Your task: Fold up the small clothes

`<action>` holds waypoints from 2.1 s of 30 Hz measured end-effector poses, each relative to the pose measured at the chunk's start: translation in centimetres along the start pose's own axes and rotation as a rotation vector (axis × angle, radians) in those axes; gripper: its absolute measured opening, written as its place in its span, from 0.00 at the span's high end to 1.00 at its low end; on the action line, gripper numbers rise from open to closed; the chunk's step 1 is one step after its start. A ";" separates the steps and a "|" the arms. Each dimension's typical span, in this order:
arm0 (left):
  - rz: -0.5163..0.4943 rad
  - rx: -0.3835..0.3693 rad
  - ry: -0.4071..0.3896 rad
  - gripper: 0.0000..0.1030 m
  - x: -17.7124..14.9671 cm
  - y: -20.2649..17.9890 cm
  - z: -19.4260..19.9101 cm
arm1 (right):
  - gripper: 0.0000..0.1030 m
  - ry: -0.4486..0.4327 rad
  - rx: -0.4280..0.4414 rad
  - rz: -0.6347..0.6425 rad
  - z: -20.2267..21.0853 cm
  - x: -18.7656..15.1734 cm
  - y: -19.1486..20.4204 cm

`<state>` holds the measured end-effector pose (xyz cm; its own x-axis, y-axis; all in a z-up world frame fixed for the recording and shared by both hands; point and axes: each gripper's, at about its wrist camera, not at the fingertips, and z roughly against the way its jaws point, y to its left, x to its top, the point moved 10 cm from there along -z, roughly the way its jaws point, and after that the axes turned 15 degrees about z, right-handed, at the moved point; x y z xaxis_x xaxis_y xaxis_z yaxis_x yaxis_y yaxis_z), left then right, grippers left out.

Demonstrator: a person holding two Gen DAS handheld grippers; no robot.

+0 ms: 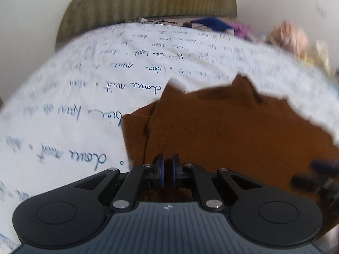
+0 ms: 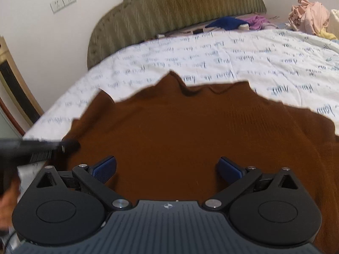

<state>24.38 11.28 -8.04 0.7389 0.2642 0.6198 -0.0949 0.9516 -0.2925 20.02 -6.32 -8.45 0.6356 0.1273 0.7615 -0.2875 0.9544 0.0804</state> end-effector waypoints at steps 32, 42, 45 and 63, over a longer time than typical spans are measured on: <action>0.080 -0.187 -0.071 0.24 -2.2 4.5 7.2 | 0.00 -0.029 -0.141 0.159 0.6 -2.8 0.5; 0.141 -0.217 -0.001 0.50 -3.1 5.8 5.7 | 0.00 -0.033 -0.149 0.169 0.6 -2.9 0.7; 0.237 -0.266 0.020 0.59 -2.6 6.9 5.3 | 0.00 -0.033 -0.152 0.172 0.5 -2.9 0.6; 0.163 -0.154 -0.023 0.98 -4.5 7.5 7.0 | 0.00 -0.033 -0.154 0.174 0.5 -3.0 0.6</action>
<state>15.65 18.33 -7.93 0.7069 0.4173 0.5711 -0.1072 0.8613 -0.4967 17.60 -6.24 -10.35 0.5612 0.2871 0.7763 -0.2762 0.9491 -0.1513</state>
